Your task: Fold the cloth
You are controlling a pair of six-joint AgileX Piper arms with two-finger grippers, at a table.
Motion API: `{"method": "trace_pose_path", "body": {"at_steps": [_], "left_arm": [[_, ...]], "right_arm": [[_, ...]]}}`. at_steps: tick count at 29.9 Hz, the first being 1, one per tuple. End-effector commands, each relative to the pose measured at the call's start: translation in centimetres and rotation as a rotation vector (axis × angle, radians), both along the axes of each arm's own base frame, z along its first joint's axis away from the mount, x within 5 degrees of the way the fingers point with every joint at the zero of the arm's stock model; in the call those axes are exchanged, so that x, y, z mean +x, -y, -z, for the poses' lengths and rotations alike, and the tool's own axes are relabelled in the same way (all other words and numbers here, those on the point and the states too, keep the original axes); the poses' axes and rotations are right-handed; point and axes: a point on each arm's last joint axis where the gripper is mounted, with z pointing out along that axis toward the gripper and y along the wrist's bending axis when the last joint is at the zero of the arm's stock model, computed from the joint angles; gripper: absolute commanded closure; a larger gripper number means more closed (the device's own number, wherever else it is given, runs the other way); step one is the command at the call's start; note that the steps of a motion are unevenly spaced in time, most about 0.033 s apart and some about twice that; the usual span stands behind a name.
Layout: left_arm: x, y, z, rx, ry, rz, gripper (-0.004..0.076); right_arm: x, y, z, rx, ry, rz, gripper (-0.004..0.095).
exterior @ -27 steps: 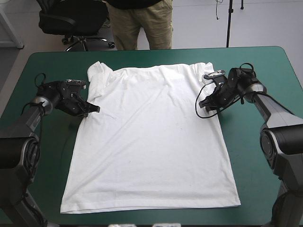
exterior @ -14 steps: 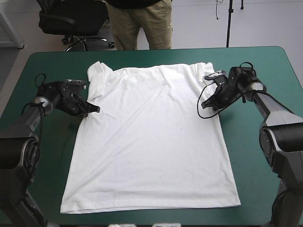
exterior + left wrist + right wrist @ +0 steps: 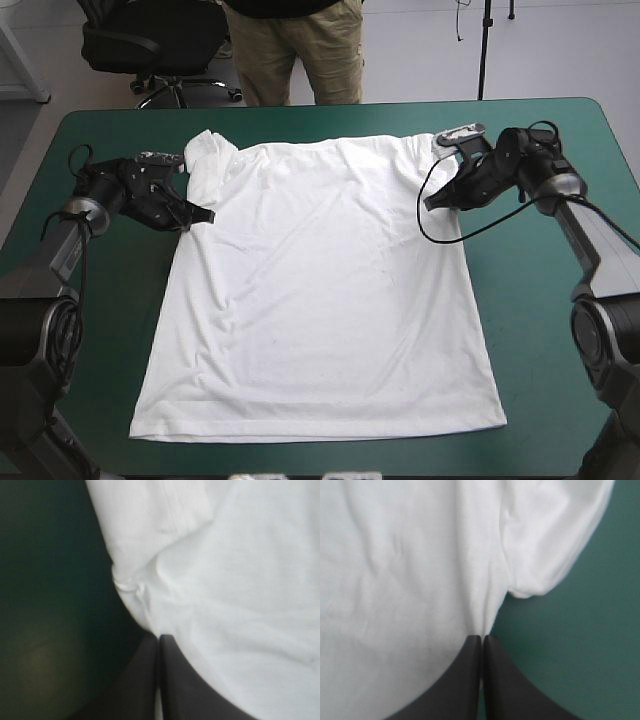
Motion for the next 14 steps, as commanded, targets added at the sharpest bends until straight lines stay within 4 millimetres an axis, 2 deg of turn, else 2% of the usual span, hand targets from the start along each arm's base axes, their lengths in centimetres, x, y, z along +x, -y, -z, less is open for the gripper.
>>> {"method": "trace_pose_path", "body": {"at_steps": [1, 7, 9, 14], "left_arm": [[-0.6, 0.3, -7.2, -0.029, 0.219, -0.008, 0.0741], [-2.4, 0.3, -16.3, -0.039, 0.478, -0.002, 0.0741], [-3.7, 0.2, -19.4, -0.041, 0.568, 0.0, 0.0741], [-7.3, 0.2, -25.7, -0.04, 0.73, 0.015, 0.0741]], "right_arm": [[-2.2, 0.8, -7.0, 0.036, 0.244, 0.017, 0.0925], [-6.0, 2.6, -13.4, 0.04, 0.453, 0.041, 0.0925], [-7.5, 2.8, -15.6, 0.036, 0.523, 0.039, 0.0925], [-11.0, 3.0, -20.8, 0.046, 0.693, 0.03, 0.0925]]}}
